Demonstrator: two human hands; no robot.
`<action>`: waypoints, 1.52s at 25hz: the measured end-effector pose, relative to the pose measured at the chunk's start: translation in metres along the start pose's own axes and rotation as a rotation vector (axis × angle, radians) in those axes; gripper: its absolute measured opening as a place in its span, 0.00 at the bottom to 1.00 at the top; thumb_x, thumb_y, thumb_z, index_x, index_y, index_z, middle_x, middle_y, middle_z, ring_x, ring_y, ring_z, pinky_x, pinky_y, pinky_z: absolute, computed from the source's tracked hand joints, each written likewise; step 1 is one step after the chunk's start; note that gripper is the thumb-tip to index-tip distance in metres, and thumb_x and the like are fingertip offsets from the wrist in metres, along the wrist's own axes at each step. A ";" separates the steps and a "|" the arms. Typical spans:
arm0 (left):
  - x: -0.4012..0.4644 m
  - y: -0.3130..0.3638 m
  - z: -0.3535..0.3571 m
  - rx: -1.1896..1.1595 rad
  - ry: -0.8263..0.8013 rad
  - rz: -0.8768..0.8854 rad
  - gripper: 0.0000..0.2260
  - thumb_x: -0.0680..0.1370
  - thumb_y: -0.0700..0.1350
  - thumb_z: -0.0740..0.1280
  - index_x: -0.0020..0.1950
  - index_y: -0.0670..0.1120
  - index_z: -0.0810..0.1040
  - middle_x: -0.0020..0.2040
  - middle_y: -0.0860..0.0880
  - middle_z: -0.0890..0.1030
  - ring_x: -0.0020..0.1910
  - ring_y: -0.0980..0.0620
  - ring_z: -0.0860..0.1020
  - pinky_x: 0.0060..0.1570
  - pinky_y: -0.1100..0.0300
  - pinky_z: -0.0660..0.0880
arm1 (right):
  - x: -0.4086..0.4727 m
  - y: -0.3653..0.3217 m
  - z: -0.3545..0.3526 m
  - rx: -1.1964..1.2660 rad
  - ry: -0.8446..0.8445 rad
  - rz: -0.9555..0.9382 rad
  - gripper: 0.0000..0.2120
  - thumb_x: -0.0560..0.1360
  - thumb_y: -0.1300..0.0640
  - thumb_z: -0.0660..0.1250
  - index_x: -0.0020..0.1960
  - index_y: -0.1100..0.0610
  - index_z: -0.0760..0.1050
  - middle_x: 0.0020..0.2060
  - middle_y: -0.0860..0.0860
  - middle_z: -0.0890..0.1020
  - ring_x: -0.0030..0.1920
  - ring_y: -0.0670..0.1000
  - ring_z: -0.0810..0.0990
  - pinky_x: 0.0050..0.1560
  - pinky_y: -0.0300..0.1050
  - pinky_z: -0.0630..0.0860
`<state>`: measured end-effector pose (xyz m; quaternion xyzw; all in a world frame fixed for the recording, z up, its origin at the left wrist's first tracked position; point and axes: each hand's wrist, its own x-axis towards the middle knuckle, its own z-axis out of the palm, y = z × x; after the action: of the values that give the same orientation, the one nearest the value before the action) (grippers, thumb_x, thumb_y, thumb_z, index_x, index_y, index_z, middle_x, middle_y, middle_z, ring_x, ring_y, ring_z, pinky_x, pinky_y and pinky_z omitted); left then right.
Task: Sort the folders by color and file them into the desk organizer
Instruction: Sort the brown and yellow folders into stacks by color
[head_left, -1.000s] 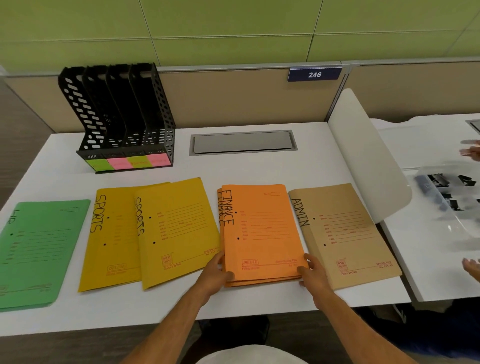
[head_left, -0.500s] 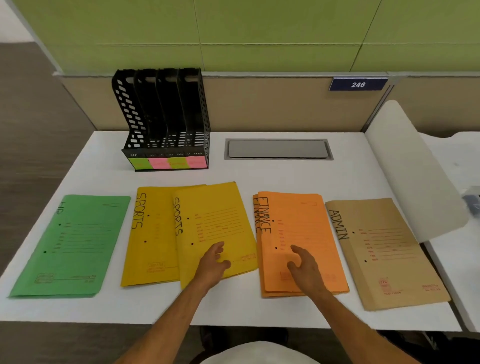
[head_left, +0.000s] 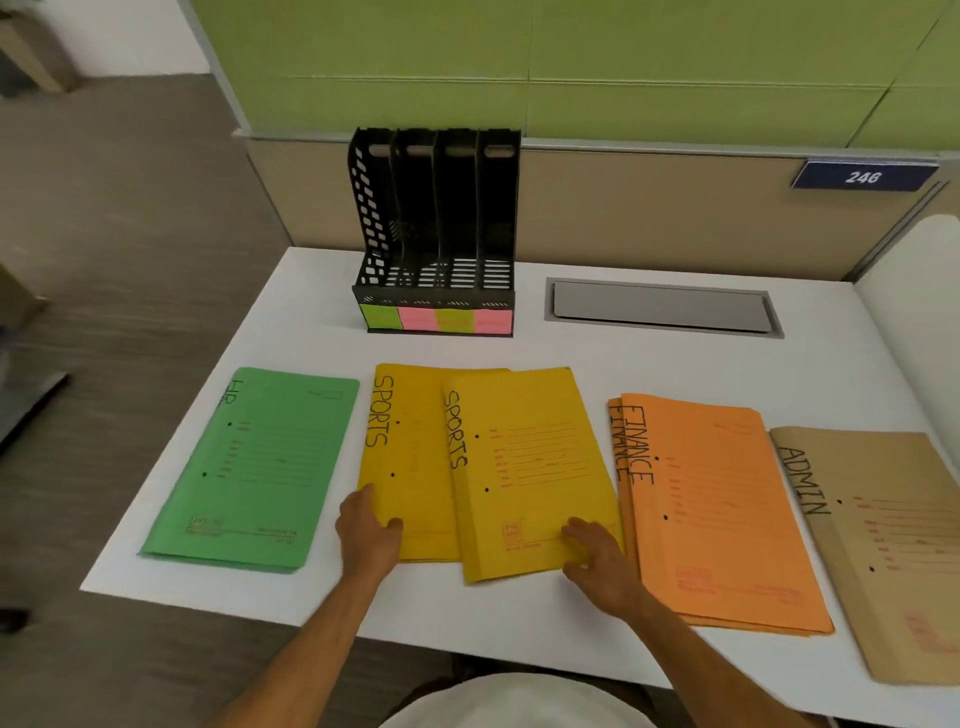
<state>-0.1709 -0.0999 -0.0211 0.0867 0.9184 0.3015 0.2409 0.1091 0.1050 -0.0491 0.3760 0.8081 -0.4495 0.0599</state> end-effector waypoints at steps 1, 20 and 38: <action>0.008 -0.005 -0.008 0.012 -0.016 -0.064 0.38 0.75 0.41 0.72 0.81 0.43 0.56 0.78 0.38 0.62 0.74 0.36 0.64 0.72 0.41 0.64 | 0.004 0.000 0.003 -0.023 -0.008 -0.015 0.31 0.72 0.52 0.65 0.73 0.59 0.67 0.75 0.57 0.65 0.76 0.59 0.60 0.76 0.48 0.50; 0.029 0.006 -0.024 -0.473 -0.186 -0.282 0.06 0.81 0.33 0.63 0.50 0.42 0.78 0.48 0.43 0.80 0.42 0.46 0.79 0.43 0.57 0.76 | 0.020 0.011 0.013 -0.199 0.035 -0.056 0.23 0.77 0.60 0.68 0.72 0.56 0.69 0.77 0.50 0.59 0.78 0.57 0.55 0.76 0.44 0.49; 0.027 0.038 -0.102 -0.434 0.314 0.041 0.08 0.79 0.40 0.67 0.55 0.48 0.81 0.50 0.50 0.84 0.48 0.47 0.83 0.46 0.50 0.82 | 0.014 0.013 0.015 -0.275 0.007 -0.115 0.25 0.78 0.60 0.65 0.74 0.56 0.65 0.79 0.52 0.55 0.80 0.59 0.50 0.77 0.51 0.50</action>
<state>-0.2441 -0.1136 0.0621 0.0037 0.8566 0.5058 0.1023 0.1043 0.1059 -0.0731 0.3190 0.8825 -0.3358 0.0823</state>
